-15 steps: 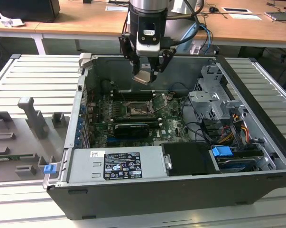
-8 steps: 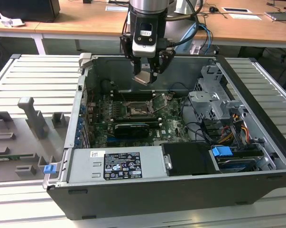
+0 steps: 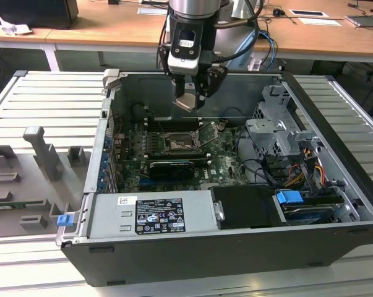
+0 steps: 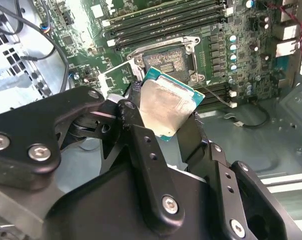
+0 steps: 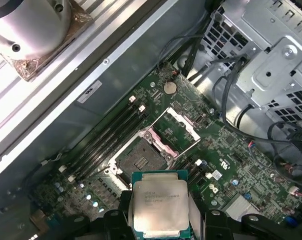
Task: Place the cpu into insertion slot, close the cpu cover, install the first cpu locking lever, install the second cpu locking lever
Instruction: 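Place the cpu into insertion slot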
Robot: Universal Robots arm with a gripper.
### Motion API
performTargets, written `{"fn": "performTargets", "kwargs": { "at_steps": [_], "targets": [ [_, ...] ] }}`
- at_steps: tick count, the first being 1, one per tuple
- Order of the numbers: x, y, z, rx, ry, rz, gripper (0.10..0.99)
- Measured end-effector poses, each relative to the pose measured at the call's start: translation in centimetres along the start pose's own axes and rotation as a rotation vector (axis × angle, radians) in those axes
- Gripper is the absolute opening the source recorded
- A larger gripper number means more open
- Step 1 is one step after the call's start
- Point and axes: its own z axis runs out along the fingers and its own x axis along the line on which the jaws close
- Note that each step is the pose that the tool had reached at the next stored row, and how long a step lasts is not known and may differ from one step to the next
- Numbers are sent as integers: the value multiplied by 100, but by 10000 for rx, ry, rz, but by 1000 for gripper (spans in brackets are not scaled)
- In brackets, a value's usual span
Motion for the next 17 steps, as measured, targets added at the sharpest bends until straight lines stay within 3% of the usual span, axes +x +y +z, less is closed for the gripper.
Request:
{"fn": "performTargets", "kwargs": {
  "at_steps": [17],
  "targets": [
    [0, -2, 26, -33, -163, 1886, 533]
  ]
}}
